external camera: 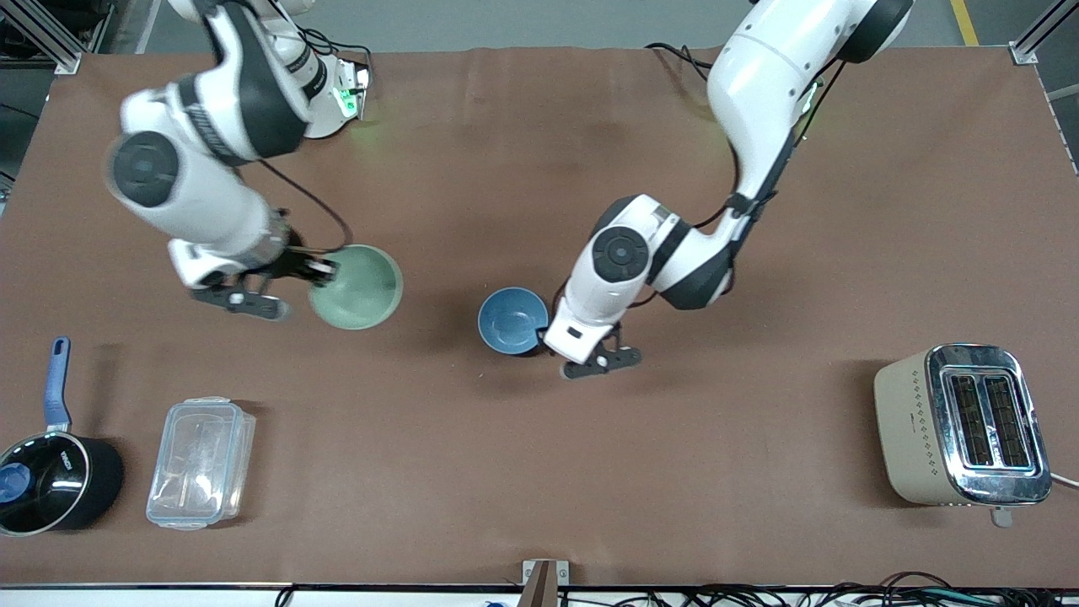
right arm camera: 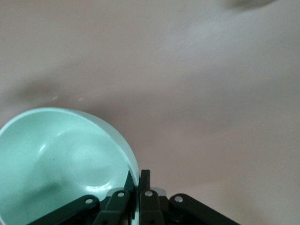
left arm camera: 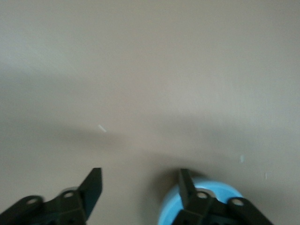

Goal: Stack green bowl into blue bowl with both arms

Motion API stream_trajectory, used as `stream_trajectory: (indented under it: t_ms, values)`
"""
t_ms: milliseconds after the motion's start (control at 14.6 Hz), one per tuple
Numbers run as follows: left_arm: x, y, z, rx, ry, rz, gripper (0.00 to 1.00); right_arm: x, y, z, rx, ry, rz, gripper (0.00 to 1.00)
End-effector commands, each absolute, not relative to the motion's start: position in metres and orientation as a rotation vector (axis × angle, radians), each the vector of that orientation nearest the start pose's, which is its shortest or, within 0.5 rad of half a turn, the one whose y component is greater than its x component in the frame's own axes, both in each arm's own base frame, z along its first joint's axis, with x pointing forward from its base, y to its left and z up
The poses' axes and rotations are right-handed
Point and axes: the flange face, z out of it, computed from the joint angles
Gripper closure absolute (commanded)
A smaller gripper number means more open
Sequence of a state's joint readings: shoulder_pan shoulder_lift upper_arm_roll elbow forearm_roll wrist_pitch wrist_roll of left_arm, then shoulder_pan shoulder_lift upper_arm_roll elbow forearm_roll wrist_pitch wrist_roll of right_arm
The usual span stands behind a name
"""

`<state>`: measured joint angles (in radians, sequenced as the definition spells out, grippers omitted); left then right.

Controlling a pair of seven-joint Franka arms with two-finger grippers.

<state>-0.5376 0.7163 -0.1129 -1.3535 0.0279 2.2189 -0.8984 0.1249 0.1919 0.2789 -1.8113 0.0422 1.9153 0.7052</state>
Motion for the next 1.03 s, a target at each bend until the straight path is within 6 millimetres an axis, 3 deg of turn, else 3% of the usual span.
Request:
stream_trajectory:
  t_ms: [0, 137, 274, 547, 752, 957]
  values:
    - [0.632, -0.383, 0.377, -3.189, -0.442, -0.233, 0.00, 0.573, 0.311, 0.400, -2.997, 0.653, 0.269, 1.00]
    - [0.644, -0.339, 0.414, -3.147, -0.493, -0.229, 0.00, 0.561, 0.366, 0.381, -2.960, 0.712, 0.233, 1.00]
    - [0.651, -0.292, 0.455, -3.128, -0.463, -0.215, 0.00, 0.543, 0.403, 0.360, -2.953, 0.744, 0.220, 1.00]
    - [0.644, -0.210, 0.532, -3.123, -0.278, -0.190, 0.00, 0.537, 0.422, 0.315, -2.985, 0.777, 0.178, 1.00]
    - [0.622, -0.168, 0.588, -3.123, -0.173, -0.182, 0.00, 0.535, 0.426, 0.293, -3.002, 0.781, 0.178, 0.99]
    - [0.603, -0.141, 0.625, -3.131, -0.051, -0.186, 0.00, 0.528, 0.421, 0.278, -3.037, 0.774, 0.195, 0.99]
